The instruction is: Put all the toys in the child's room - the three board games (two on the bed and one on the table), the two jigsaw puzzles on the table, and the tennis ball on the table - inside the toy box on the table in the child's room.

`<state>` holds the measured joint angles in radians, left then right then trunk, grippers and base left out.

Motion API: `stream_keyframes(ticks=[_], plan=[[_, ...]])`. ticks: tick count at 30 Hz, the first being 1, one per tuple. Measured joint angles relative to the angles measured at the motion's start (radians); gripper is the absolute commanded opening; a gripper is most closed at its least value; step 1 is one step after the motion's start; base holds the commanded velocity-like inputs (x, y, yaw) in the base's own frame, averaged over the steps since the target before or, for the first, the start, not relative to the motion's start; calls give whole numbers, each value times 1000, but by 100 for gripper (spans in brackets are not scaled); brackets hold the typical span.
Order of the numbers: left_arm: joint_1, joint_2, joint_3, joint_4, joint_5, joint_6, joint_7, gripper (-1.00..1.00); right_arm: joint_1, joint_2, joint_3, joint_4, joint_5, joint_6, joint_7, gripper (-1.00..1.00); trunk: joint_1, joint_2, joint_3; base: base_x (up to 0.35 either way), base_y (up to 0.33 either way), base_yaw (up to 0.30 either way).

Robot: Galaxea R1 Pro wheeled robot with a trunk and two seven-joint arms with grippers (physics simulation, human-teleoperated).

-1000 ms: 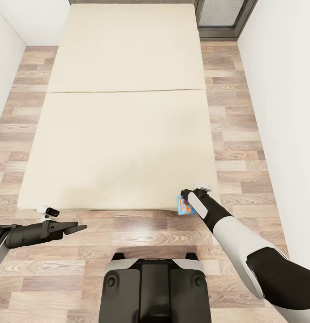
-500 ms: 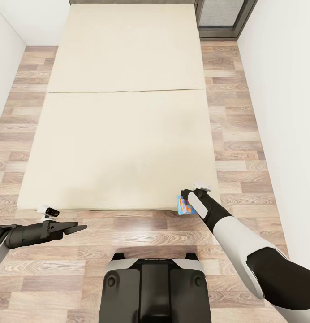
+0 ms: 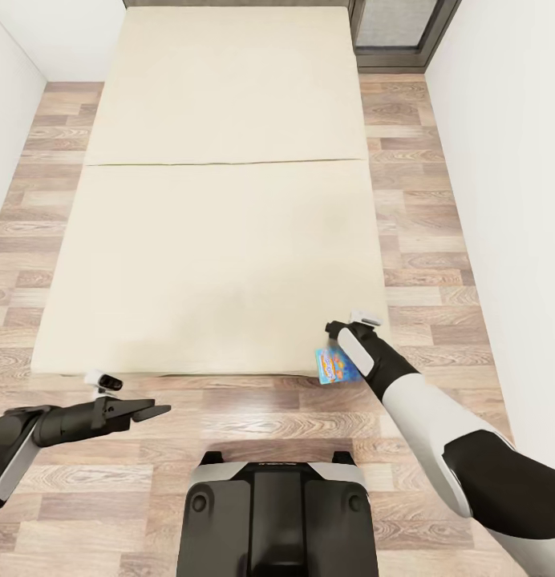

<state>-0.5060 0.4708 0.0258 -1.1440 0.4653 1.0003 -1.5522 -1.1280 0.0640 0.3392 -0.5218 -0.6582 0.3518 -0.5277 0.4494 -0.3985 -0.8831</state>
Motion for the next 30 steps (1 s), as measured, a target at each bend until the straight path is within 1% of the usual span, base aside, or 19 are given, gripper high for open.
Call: stream_keyframes(ticks=[5, 6, 19, 30], plan=[[0, -28, -1, 0, -1, 0, -1, 100, -13, -1, 0, -3, -1, 0, 0, 100, 0, 0, 0, 0, 0, 0], [0, -29, -1, 0, -1, 0, -1, 100, -14, -2, 0, -3, -1, 0, 0, 100, 0, 0, 0, 0, 0, 0], [0, -31, -1, 0, -1, 0, -2, 100, -14, -2, 0, -3, -2, 8, -1, 100, 0, 0, 0, -1, 0, 0], [0, -31, -1, 0, -1, 0, -2, 100, -14, -1, 0, -6, -2, 8, 0, 100, 0, 0, 4, -54, 0, 0]])
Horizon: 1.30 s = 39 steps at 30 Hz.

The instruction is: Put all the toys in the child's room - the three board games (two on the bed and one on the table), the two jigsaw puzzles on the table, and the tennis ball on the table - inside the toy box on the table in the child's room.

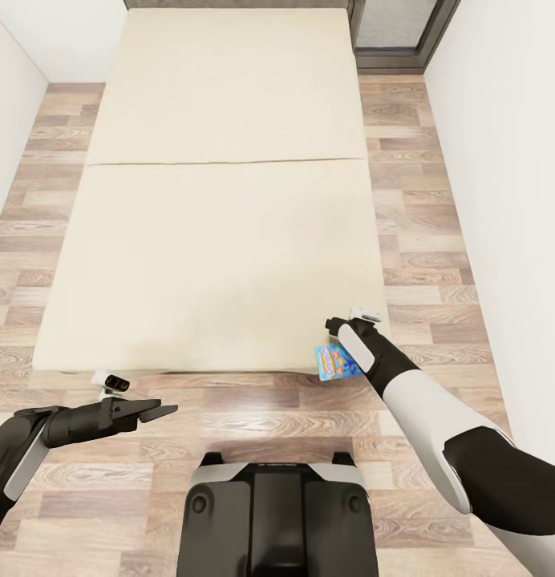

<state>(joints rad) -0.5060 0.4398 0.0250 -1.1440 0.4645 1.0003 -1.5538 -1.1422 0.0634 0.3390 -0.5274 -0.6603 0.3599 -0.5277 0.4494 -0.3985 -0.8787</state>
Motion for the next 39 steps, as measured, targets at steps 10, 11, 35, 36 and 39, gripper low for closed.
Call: stream_keyframes(ticks=[10, 11, 35, 36, 39], plan=[[0, 0, 0, 0, 0, 0, 0, 100, 0, -1, 0, 0, 0, -1, 1, 100, 0, 0, 15, -9, 0, 0], [0, 0, 0, 0, 0, 0, 0, 100, 0, -1, 0, 0, 0, -1, 1, 100, 0, 0, 17, -1, 0, 0], [0, 1, 3, 0, 1, -1, -2, 100, 78, -20, -17, -305, -2, 137, 4, 100, 0, 0, 56, 0, 0, 0], [0, 1, 3, 0, 2, -1, -3, 100, 104, -21, -31, -348, -2, 159, 5, 100, 0, 0, 58, 0, 0, 0], [0, 2, 3, 0, 2, -1, -3, 100, 163, -23, -72, -436, -2, 204, 5, 100, 0, 0, 63, 0, 0, 0]])
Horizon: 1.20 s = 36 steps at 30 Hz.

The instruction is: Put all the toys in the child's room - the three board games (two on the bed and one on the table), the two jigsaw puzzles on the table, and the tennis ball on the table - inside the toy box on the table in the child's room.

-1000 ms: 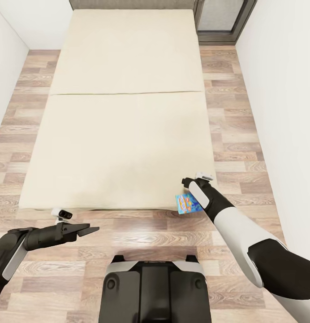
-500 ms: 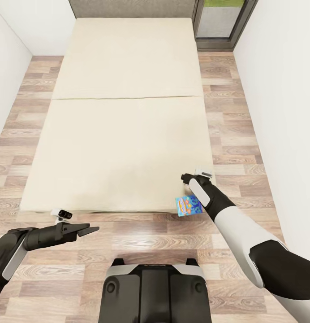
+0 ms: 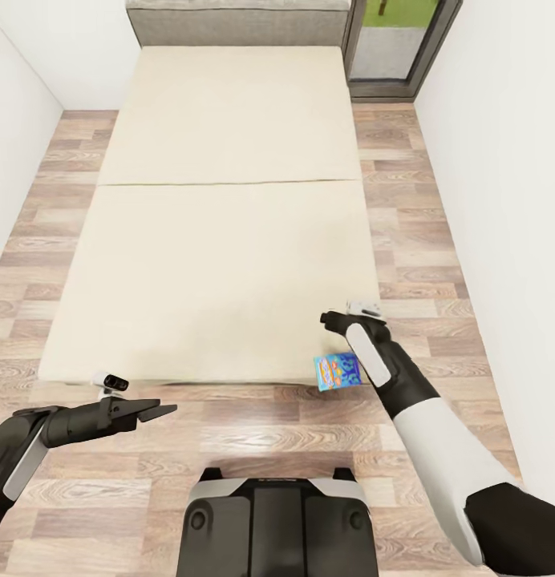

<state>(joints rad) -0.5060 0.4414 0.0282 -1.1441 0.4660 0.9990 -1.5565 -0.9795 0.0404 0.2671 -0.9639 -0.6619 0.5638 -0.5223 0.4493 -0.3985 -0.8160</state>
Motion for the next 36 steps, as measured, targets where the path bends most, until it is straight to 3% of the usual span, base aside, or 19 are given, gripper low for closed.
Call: stream_keyframes(ticks=[7, 18, 21, 26, 31, 36], plan=[[0, 0, 0, 0, 0, 0, 0, 100, 145, -2, -100, -166, 0, 89, 4, 100, 0, 0, 12, -27, 0, 0], [0, 0, 0, 0, 0, 0, 1, 100, 411, -3, -221, -370, 0, 109, 21, 100, 0, 0, 30, -44, 0, 0], [0, 0, 0, 0, 0, 0, 1, 100, 478, -4, -270, -398, 1, 106, 69, 100, 0, 0, 35, -176, 0, 0], [0, 0, 0, 0, 0, 0, 1, 100, 599, -3, -354, -418, 7, 96, 222, 100, 0, 0, 43, -190, -44, 0], [0, 0, 3, 0, 0, 0, 1, 100, 640, -4, -393, -420, 11, 95, 291, 100, 0, 0, 51, -151, -137, 0], [0, 1, 7, 0, 0, 0, 1, 100, 648, -4, -413, -415, 13, 97, 308, 100, 0, 0, 60, -41, -66, 0]])
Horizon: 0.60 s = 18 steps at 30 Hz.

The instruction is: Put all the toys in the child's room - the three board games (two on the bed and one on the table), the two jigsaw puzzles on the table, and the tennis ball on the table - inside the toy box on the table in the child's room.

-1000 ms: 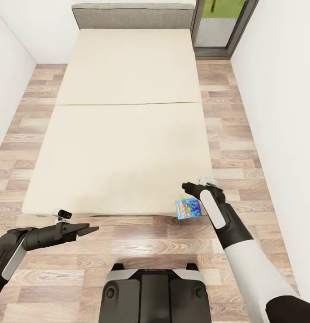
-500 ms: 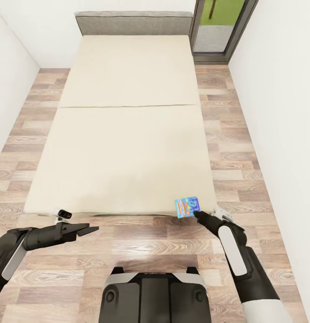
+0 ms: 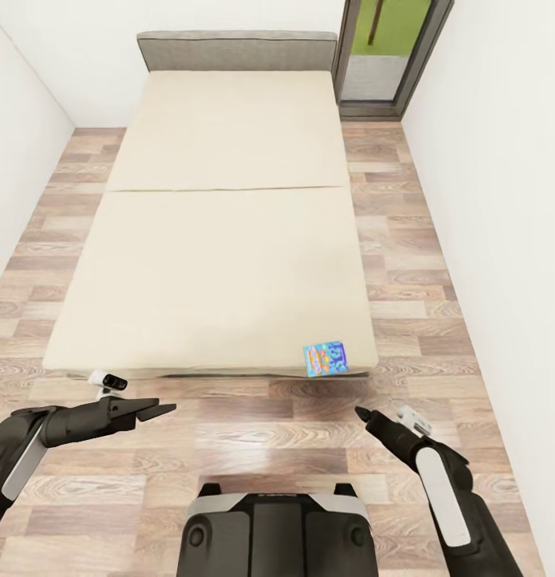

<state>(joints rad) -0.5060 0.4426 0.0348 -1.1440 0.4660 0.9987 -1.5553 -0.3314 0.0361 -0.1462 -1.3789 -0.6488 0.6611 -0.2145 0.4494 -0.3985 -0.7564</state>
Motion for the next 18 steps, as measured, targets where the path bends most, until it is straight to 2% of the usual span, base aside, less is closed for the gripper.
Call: stream_keyframes(ticks=[18], plan=[[0, 3, 3, 0, 0, 0, -1, 100, 2, 1, 0, 3, 4, -7, 4, 100, 0, 0, 30, -3, -5, 0]])
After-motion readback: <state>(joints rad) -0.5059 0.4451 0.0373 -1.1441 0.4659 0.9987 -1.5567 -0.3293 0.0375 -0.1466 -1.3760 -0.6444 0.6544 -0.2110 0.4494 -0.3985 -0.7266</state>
